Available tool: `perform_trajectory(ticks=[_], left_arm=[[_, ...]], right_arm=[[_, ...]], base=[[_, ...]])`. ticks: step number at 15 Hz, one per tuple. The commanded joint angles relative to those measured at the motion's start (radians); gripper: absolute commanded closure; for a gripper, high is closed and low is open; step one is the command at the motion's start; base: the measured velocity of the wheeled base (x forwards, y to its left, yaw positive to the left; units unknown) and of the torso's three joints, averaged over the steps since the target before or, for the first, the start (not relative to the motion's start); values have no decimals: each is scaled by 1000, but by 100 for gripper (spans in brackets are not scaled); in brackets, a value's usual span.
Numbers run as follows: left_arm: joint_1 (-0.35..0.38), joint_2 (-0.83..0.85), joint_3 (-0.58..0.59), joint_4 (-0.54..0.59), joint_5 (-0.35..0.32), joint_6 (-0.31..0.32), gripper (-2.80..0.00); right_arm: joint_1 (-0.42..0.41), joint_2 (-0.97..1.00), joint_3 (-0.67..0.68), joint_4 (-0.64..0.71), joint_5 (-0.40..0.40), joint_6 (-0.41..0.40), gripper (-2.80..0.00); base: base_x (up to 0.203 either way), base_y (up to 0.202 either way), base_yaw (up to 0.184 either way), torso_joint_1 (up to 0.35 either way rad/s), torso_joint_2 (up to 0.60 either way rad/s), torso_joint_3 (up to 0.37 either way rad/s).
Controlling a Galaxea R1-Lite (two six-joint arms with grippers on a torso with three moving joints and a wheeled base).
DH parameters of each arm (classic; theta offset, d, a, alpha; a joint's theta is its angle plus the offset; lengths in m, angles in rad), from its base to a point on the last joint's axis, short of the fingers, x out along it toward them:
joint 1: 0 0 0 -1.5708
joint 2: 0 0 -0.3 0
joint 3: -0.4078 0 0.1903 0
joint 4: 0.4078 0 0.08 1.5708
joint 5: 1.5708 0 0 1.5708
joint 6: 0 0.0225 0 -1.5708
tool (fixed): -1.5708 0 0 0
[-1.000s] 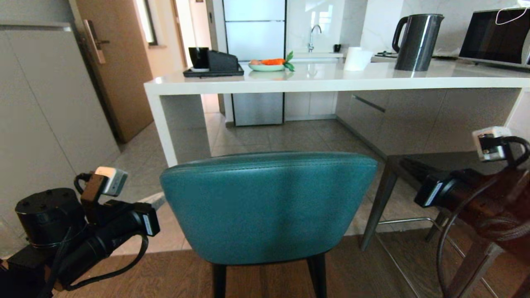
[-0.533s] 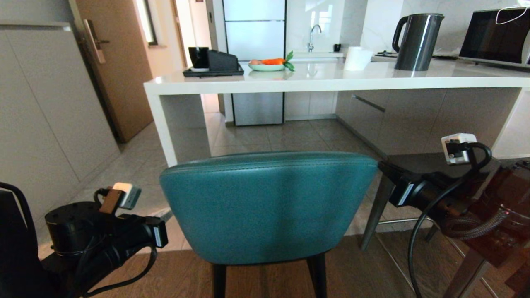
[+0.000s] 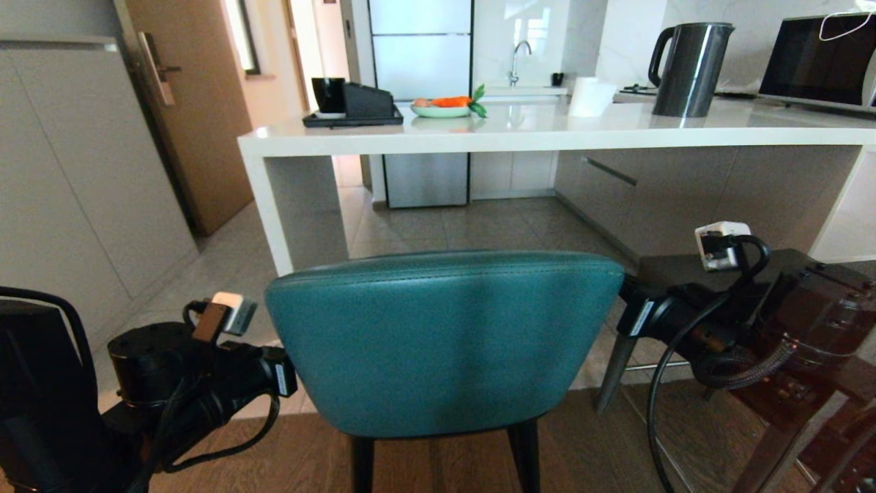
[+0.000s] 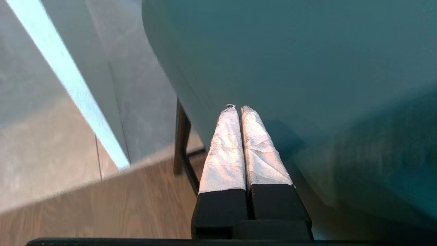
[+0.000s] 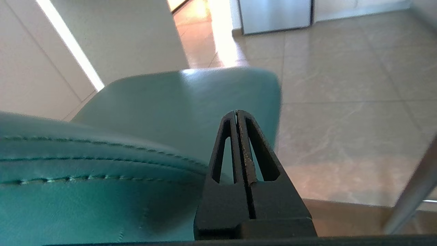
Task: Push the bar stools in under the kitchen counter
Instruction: Push the blue chair back under the dining table
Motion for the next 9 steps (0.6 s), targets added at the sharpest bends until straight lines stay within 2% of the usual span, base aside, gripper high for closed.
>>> perform_trajectory(ticks=[1,9], left_arm=[[-11,20,-45,-9,0,0,0],[-5,50,-56,-9,0,0,0]], right_arm=[[15,44,-19,-10,0,10,0],[16,205,-192,-8,-16,6,0]], base=[[0,0,0,0,0,0],[0,0,0,0,0,0]])
